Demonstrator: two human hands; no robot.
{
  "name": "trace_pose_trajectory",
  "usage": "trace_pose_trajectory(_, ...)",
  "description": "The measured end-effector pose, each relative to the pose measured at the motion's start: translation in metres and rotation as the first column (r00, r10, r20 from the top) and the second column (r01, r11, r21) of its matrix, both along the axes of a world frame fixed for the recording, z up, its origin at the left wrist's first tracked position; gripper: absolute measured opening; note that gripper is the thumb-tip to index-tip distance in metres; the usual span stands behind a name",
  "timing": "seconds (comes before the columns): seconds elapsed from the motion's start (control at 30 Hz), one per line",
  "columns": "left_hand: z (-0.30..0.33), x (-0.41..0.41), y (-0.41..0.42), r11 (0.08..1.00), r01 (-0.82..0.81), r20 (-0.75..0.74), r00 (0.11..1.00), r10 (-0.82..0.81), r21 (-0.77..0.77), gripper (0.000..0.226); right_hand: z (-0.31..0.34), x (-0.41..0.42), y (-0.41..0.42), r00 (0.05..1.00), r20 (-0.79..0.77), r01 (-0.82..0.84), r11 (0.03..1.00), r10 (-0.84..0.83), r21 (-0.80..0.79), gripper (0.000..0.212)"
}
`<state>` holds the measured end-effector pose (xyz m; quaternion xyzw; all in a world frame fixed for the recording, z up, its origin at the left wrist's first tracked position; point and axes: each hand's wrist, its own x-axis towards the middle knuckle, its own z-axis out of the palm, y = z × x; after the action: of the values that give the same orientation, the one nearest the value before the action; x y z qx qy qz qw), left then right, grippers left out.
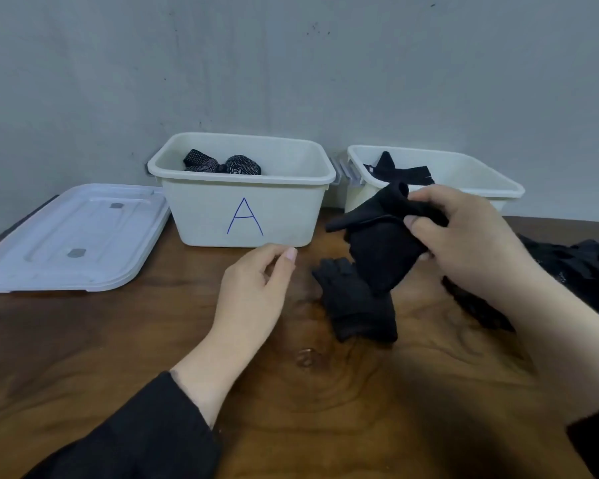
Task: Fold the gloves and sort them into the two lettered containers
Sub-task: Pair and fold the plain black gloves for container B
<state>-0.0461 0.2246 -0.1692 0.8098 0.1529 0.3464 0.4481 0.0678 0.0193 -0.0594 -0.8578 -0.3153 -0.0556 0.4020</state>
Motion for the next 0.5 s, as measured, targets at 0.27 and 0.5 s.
trace_pose_trajectory(0.27,-0.004,0.004,-0.002,0.97,0.022,-0.003,1.0,-0.022,0.241,0.018,-0.061,-0.007,0.002,0.981,0.123,-0.11,0.949,0.152,-0.294,0.033)
trace_pose_trajectory(0.5,-0.016,0.014,-0.005,0.939,0.128,-0.351,0.936,-0.008,0.318,0.032,-0.12,-0.021,-0.018,0.963,-0.086,-0.271,0.903,0.257,-0.334,0.062)
